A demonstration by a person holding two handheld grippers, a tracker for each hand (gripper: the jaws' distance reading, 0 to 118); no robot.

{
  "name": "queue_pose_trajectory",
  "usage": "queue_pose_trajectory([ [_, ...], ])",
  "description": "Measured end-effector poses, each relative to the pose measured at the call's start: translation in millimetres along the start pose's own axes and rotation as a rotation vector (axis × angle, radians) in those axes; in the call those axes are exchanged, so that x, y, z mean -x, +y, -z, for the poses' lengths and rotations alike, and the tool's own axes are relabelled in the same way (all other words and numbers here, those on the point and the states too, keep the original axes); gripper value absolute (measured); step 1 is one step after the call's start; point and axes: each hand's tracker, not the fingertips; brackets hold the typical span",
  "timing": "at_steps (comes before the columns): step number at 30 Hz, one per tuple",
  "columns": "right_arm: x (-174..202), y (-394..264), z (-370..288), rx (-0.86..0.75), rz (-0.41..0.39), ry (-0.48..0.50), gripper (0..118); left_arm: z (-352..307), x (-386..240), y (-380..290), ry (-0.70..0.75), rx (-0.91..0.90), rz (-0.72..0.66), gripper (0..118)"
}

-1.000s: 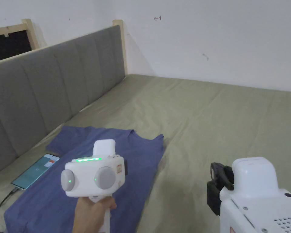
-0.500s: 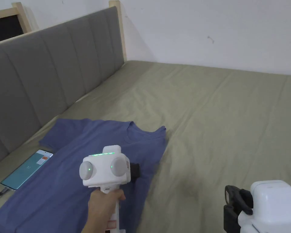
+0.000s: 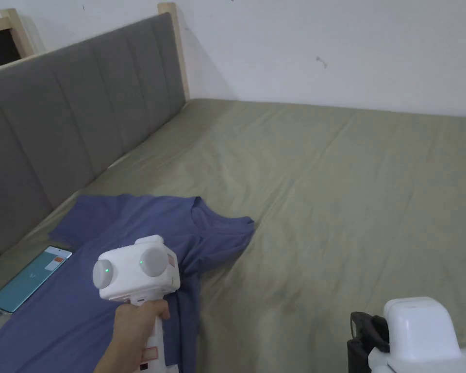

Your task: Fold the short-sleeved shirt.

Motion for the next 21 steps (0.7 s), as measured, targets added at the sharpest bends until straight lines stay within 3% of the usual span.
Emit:
queue_pose_trajectory([
  [2, -3.9, 1.6, -6.5, -0.012, 0.004, -0.004, 0, -10.7, 3.4, 2.0, -0.023, 0.002, -0.003, 6],
  [6, -17.4, 5.7, -21.4, -0.043, 0.027, -0.029, 0, -44.6, 15.1, 10.9, -0.144, -0.008, -0.226, 6],
  [8, -26.1, 6.6, -30.0, -0.06, 0.048, -0.043, 0, -67.5, 14.0, 18.0, -0.187, -0.035, -0.253, 6],
  [11, -42.1, 6.6, -46.1, -0.094, 0.088, -0.068, 0, -105.8, -6.8, 27.0, -0.204, -0.085, -0.164, 6],
  [14, -61.1, 7.6, -64.3, -0.125, 0.125, -0.101, 0, -140.5, -38.5, 35.7, -0.415, -0.124, -0.215, 6],
  [18, -92.4, 7.6, -97.9, -0.178, 0.173, -0.181, 0, -187.8, -139.1, 39.6, -0.443, -0.194, 0.022, 6],
  [21, -119.7, 6.4, -124.1, -0.209, 0.206, -0.249, 0, -210.3, -217.8, 14.8, -0.605, -0.159, 0.135, 6],
])
